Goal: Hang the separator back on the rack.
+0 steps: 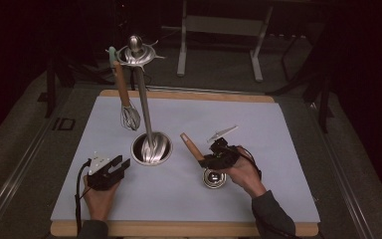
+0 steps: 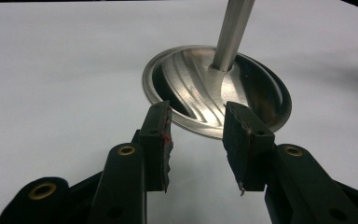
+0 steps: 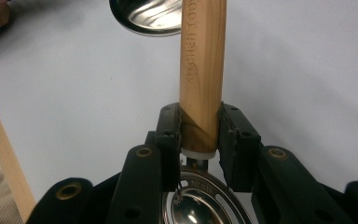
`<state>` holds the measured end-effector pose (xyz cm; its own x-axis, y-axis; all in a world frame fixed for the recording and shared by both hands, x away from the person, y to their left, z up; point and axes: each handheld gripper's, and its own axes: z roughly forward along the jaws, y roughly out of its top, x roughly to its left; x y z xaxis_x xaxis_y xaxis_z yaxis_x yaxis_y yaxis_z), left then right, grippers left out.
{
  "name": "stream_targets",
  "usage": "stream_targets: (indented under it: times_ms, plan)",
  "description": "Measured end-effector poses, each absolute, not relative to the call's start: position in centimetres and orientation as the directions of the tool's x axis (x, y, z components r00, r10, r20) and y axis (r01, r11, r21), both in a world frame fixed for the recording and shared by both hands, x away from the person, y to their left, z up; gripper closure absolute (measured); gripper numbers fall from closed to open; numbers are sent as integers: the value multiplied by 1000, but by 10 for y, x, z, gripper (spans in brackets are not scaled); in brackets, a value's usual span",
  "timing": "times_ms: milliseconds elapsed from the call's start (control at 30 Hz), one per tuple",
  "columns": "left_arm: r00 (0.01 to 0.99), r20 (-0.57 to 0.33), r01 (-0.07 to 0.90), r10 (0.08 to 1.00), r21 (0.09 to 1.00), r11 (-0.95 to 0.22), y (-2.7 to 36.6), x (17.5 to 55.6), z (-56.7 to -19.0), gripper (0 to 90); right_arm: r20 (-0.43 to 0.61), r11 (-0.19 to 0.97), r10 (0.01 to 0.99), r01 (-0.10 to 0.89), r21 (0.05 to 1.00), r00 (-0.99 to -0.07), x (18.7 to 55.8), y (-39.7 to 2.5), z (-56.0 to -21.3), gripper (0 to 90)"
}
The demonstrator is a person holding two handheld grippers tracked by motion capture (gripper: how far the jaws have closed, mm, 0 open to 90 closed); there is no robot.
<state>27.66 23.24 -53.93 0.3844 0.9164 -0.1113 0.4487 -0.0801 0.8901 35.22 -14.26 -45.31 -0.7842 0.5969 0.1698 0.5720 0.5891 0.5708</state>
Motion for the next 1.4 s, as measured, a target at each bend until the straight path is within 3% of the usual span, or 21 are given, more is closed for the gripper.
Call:
stream_targets:
  times_ms: [1400]
  plan:
    - [381,-117,450,917,890,-73,232,277,-539,621,128,551,575,498,670,-808,366,-126,-433,709]
